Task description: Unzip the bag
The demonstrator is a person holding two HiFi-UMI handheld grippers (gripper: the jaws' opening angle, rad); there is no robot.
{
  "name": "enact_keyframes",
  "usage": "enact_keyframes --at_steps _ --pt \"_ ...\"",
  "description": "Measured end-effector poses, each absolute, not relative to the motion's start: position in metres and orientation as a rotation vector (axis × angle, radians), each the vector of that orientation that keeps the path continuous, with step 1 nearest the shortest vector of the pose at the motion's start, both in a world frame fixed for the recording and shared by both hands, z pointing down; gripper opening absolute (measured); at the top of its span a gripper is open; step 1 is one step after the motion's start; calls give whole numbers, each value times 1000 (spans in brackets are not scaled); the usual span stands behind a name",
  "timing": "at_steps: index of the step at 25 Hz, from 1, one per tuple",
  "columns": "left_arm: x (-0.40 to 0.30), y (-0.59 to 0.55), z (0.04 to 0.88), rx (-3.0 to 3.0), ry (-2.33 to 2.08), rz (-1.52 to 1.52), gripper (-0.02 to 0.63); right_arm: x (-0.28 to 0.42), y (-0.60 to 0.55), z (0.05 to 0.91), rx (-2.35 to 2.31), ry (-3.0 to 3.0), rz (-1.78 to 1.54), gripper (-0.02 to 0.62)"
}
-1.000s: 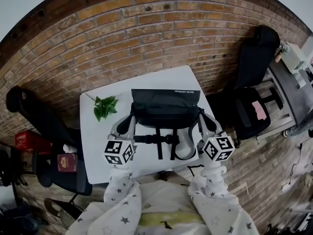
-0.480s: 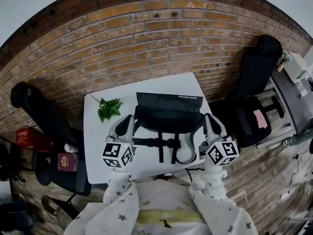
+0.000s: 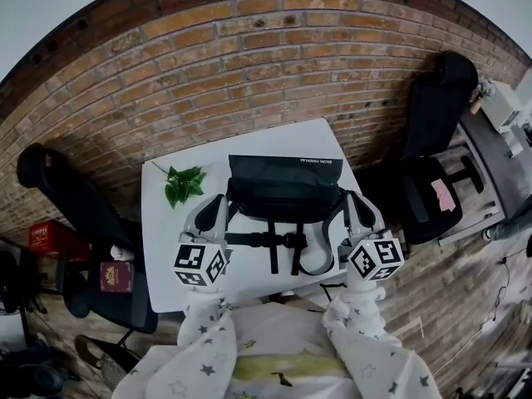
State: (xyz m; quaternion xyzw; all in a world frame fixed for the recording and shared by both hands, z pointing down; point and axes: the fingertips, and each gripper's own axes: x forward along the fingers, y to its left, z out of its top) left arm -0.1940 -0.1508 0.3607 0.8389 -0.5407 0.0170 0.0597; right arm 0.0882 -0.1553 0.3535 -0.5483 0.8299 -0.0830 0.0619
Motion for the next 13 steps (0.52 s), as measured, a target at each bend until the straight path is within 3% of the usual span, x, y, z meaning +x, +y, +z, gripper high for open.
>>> enact_keyframes --at_steps 13 --pt "-198 -153 357 2549 -1645 56 -2 88 -154 354 -1672 2493 -245 8"
